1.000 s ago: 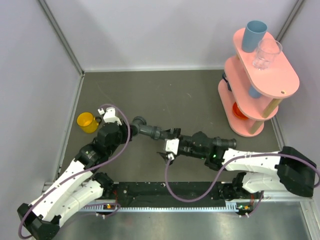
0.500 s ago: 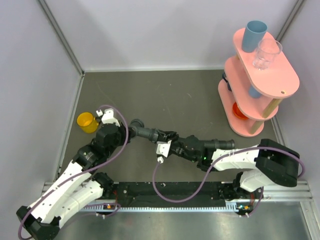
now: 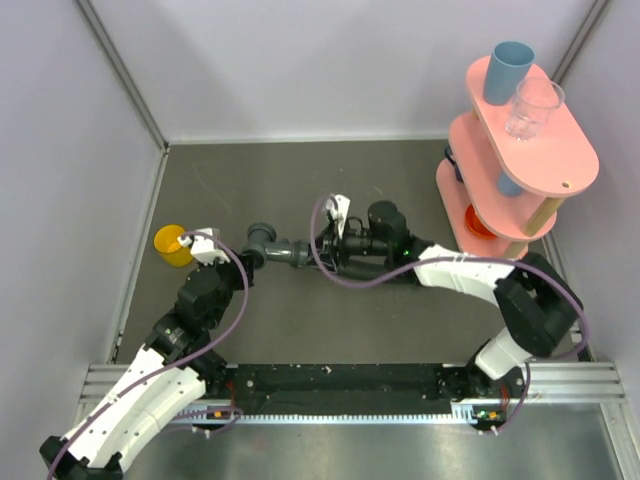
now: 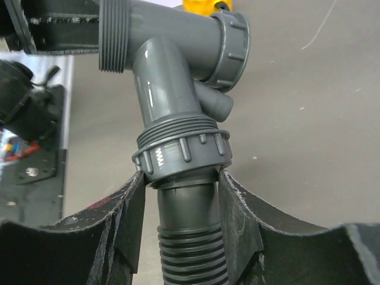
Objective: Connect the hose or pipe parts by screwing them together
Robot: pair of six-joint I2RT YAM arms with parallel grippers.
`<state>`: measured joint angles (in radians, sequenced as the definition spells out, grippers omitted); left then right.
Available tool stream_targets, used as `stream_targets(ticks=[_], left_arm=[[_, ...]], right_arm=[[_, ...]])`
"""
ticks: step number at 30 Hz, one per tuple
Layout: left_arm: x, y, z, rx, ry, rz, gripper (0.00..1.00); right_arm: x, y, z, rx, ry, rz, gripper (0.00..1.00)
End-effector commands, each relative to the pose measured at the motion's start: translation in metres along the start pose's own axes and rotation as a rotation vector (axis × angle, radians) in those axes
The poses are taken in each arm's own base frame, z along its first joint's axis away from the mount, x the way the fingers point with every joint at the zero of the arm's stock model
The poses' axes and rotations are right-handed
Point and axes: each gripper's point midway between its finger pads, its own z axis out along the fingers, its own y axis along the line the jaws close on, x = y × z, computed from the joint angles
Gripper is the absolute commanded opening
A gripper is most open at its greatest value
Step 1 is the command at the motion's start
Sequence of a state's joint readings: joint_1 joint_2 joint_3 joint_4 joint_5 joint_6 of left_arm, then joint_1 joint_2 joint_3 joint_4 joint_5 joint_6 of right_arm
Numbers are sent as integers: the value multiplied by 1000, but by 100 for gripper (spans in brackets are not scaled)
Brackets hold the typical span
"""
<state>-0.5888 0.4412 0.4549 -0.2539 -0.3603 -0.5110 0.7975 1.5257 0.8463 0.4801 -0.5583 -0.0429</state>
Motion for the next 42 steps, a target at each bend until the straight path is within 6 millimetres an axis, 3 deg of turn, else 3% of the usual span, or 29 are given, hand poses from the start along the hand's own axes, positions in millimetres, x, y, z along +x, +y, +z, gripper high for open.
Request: stream_targets(ticks=[1,3,6,12,20,25,33,38,42], left_arm=[[-5,-56,-9,284,3,-26,0],[-5,-49,-7,249,-9,-17,0],[-3,-45,-6,230,-6,-15,0],[-2,-45,-5,226,-3,-28,0],[-5,-43,-5,211,-9,-42,0],[-3,-40,-4,184,7,-55,0],[2,-34,0,135,41,-57,0],[2,-32,1,111,53,-57,0],[1,-33,0,103,67,-59,0]], right_arm=[[-36,-18,9,-69,-66,272,39],[-36,-36,6,-31,-87,351,52],[-39,-46,4,35,-107,349,61],[-33,-59,6,123,-67,326,66],[-26,-66,6,265,23,169,68],[-27,-55,2,273,57,79,69],[-49,-31,-20,254,21,-64,85],[-39,0,-29,168,39,-204,99],[-27,26,-36,153,45,-317,99]])
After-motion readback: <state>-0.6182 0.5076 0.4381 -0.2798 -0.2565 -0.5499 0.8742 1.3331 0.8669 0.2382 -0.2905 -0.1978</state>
